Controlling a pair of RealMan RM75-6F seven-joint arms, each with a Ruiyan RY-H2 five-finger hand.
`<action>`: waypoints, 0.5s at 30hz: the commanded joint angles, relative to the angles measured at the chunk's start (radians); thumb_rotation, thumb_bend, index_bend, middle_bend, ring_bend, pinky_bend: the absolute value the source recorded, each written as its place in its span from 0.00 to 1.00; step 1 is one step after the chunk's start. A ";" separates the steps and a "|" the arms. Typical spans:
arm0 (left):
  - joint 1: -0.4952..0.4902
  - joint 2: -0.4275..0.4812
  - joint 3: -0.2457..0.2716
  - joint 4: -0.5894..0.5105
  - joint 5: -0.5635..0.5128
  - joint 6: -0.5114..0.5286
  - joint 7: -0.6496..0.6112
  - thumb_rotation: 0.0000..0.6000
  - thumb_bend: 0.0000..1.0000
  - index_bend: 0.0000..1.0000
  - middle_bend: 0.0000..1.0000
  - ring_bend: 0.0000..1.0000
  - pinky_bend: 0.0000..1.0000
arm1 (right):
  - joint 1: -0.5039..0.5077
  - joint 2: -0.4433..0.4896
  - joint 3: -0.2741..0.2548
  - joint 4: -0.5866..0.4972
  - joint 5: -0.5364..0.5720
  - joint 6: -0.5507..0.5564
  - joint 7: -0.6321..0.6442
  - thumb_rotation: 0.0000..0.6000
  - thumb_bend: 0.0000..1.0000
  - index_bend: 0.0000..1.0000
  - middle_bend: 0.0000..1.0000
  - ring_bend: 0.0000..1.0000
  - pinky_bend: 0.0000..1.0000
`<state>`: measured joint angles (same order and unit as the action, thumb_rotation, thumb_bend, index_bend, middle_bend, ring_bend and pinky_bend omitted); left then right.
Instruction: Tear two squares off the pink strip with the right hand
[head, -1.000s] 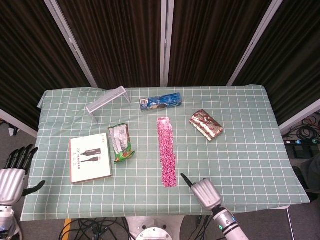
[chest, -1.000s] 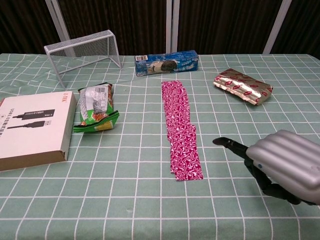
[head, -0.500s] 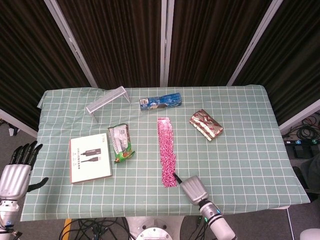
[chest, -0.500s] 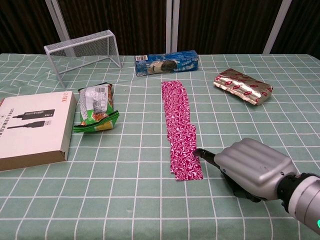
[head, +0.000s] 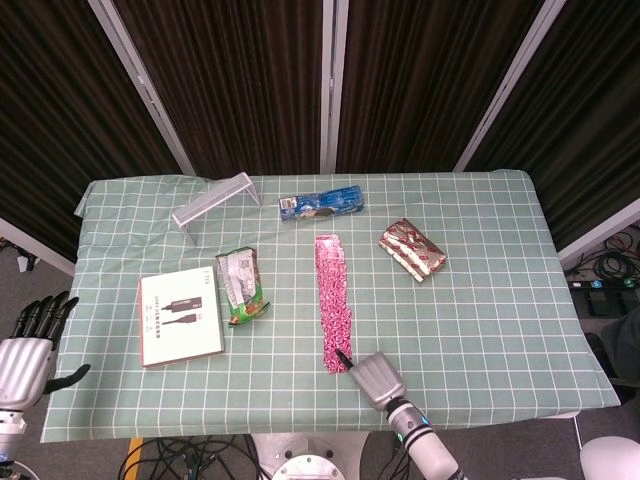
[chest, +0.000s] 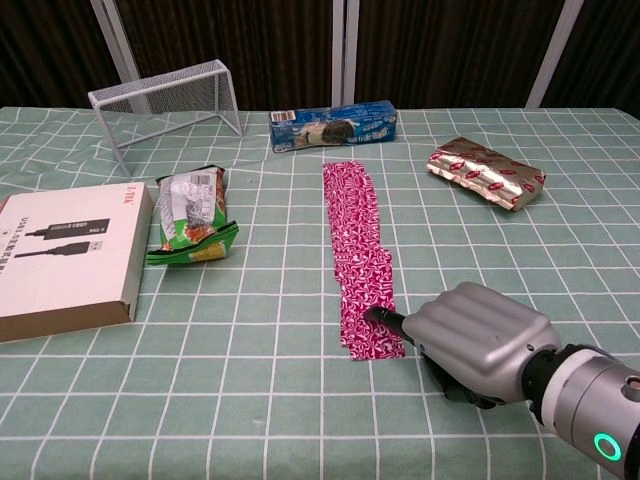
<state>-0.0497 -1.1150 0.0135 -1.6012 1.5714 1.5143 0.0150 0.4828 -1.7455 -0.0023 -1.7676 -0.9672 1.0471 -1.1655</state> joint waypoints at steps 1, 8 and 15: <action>-0.002 0.001 0.003 -0.004 0.003 -0.005 0.001 1.00 0.15 0.02 0.00 0.00 0.07 | 0.012 0.004 -0.007 0.000 0.018 0.011 0.002 1.00 1.00 0.03 0.84 0.78 0.69; -0.004 0.000 0.005 -0.009 0.008 -0.007 0.002 1.00 0.15 0.02 0.00 0.00 0.07 | 0.031 0.026 -0.028 -0.009 0.043 0.038 0.018 1.00 1.00 0.07 0.84 0.78 0.69; -0.005 -0.004 0.005 -0.009 0.010 -0.008 0.007 1.00 0.15 0.02 0.00 0.00 0.07 | 0.035 0.056 -0.051 -0.016 0.033 0.066 0.058 1.00 1.00 0.07 0.84 0.78 0.69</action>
<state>-0.0546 -1.1186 0.0190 -1.6104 1.5811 1.5061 0.0218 0.5172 -1.6933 -0.0497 -1.7825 -0.9321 1.1100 -1.1118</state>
